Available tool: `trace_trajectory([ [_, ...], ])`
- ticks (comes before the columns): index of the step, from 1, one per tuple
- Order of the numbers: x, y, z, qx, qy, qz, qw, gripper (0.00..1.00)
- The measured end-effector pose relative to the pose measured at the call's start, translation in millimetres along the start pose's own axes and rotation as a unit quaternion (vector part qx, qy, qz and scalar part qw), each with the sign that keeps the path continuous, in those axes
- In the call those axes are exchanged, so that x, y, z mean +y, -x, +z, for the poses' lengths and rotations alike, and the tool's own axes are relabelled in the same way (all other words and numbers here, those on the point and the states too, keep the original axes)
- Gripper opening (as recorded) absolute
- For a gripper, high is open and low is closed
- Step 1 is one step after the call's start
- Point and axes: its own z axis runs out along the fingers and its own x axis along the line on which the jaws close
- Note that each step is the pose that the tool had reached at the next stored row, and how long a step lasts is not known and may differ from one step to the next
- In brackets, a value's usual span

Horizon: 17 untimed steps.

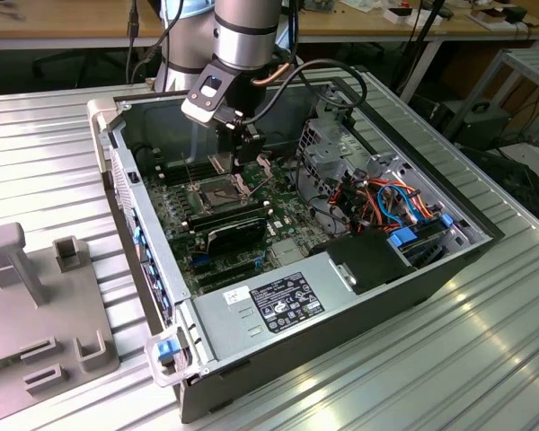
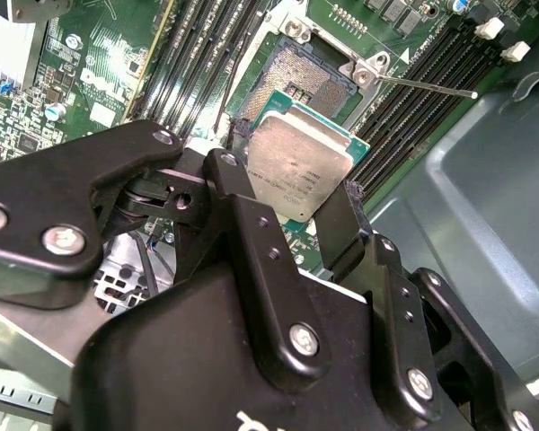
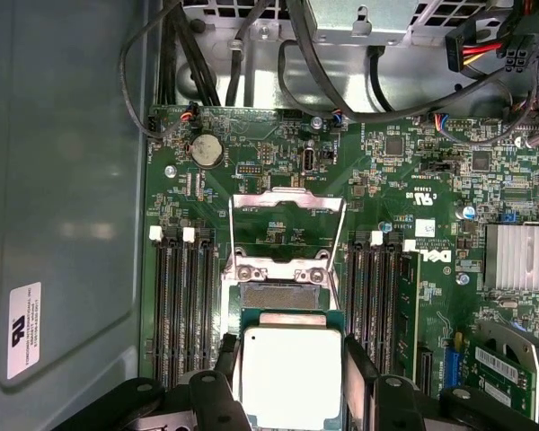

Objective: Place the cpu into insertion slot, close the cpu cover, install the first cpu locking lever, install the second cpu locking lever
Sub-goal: 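Place the cpu into insertion slot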

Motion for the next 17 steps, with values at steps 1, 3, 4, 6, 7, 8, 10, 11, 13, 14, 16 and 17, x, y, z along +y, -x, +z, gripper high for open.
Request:
trace_trajectory([
  [1,0.0,0.0,0.0,0.0,0.0,0.0,1.0,0.54],
  [3,0.0,0.0,0.1,0.0,0.0,0.0,1.0,0.54],
  [4,0.0,0.0,0.1,0.0,0.0,0.0,1.0,0.54],
  [6,0.0,-0.1,0.4,0.0001,0.0001,0.0,1.0,0.54],
  [7,0.0,-0.1,1.0,0.0002,0.0001,0.0,1.0,0.54],
  [8,-0.1,0.0,2.1,0.0,0.0,0.0,1.0,0.54],
  [10,-0.2,-0.2,7.0,0.0,0.0,0.0,1.0,0.54],
  [11,-0.3,-0.2,10.7,0.0,-0.0002,0.0,1.0,0.54],
  [13,-0.4,-0.3,14.4,0.0001,-0.0002,0.0,1.0,0.54],
  [14,-0.5,-0.4,18.1,0.0001,-0.0002,0.0,1.0,0.54],
  [16,-0.6,-0.5,22.9,0.0001,-0.0002,0.0,1.0,0.54],
  [17,-0.7,-0.5,24.1,0.0,-0.0002,0.0,1.0,0.54],
])
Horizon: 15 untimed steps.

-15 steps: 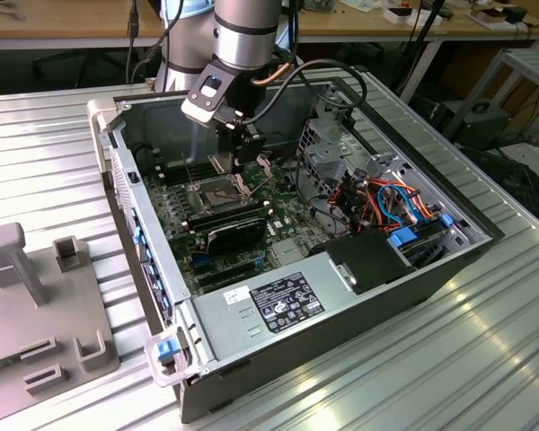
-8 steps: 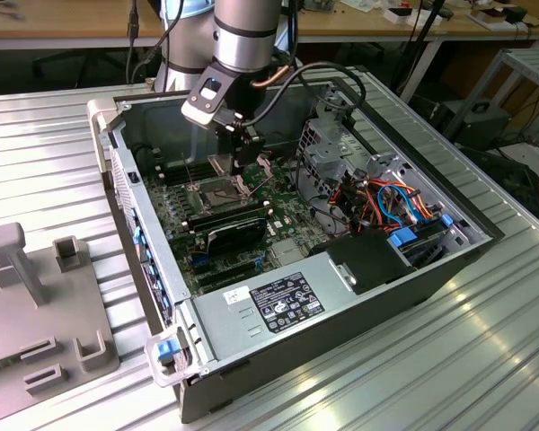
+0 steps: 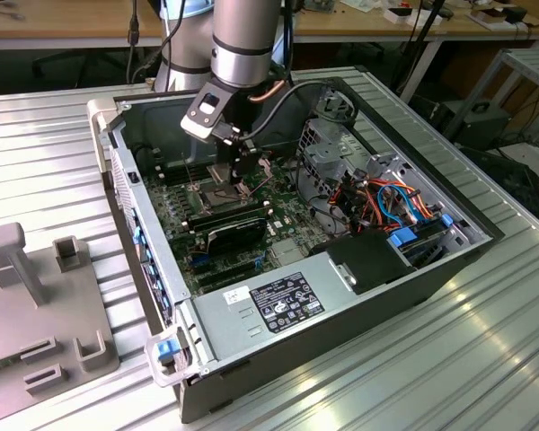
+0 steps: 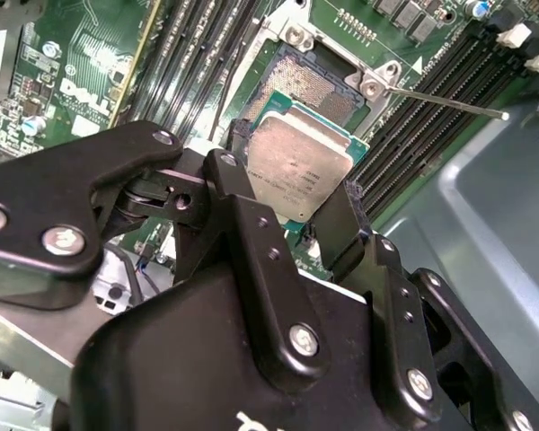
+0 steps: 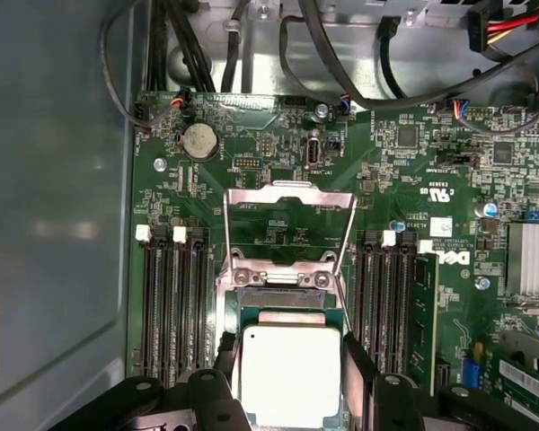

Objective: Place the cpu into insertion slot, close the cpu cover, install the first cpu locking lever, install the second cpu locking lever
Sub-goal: 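Place the cpu into insertion slot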

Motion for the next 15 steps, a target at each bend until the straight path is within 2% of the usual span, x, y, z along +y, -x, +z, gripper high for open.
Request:
trace_trajectory([
  [4,-0.8,-0.1,5.1,0.0002,0.0,0.0,1.0,0.54],
  [10,-0.9,-0.2,7.4,0.0004,0.0001,0.0,1.0,0.54],
  [15,-1.1,-0.5,16.0,0.0004,0.0,0.0,1.0,0.54],
])
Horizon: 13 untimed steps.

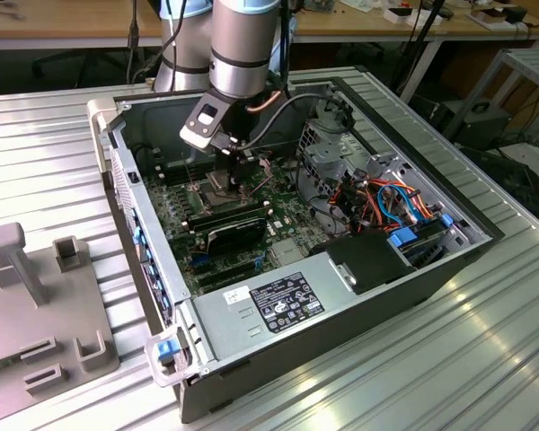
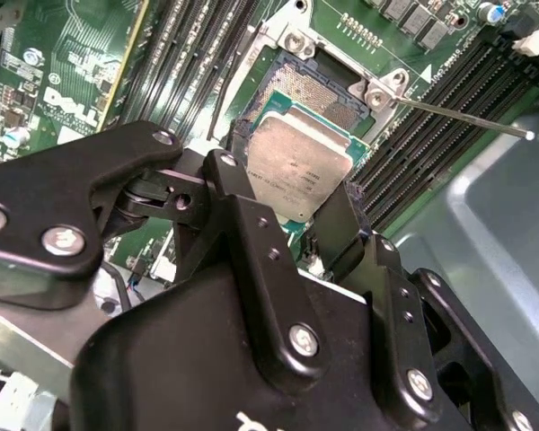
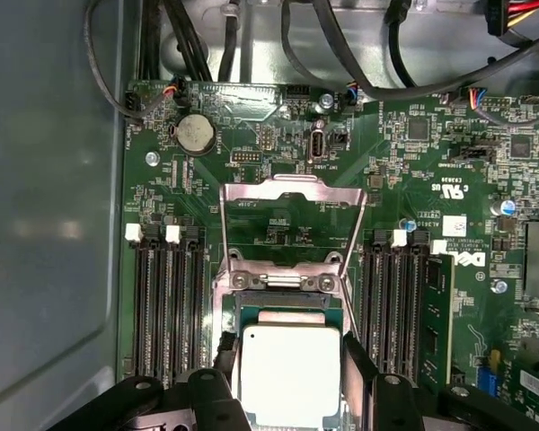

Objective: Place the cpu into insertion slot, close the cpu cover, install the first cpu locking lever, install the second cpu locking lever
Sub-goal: 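Place the cpu into insertion slot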

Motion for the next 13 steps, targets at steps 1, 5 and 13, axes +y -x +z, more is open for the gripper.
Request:
trace_trajectory([
  [1,-0.3,-0.1,2.6,0.0,0.0,0.0,1.0,0.54],
  [5,-3.1,-0.3,7.1,-0.0001,0.0,0.0,1.0,0.54],
  [13,-4.4,-0.5,18.4,-0.0001,-0.0004,0.001,1.0,0.54],
])
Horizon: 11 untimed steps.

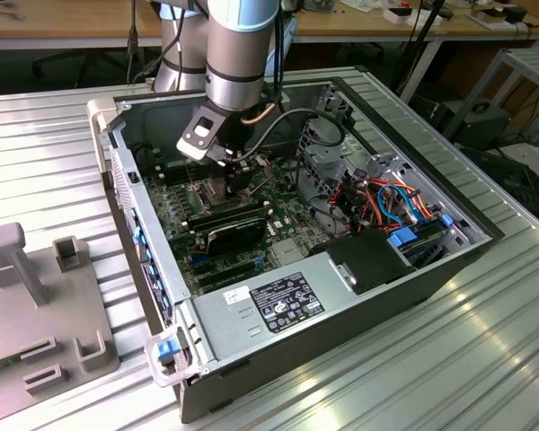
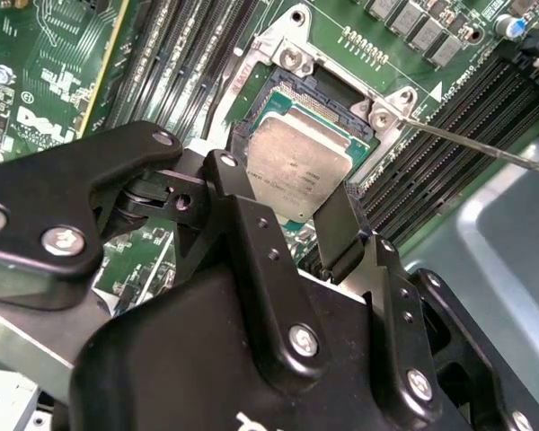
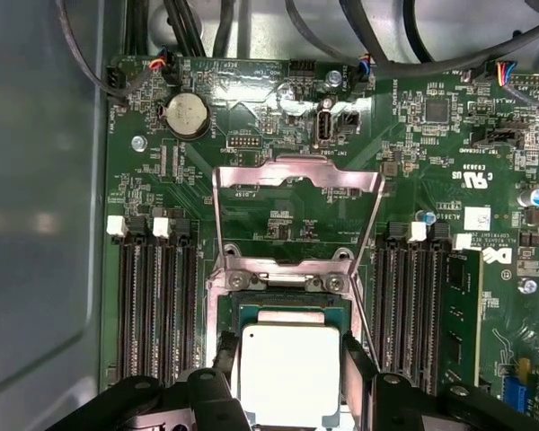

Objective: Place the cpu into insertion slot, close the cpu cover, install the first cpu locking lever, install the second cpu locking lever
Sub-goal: 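Place the cpu into insertion slot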

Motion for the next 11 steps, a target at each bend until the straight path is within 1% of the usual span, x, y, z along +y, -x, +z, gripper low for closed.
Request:
trace_trajectory([
  [4,-0.8,-0.1,1.8,0.0001,0.0,0.0,1.0,0.54],
  [11,-0.9,-0.1,2.7,0.0001,0.0,0.0,1.0,0.54],
])
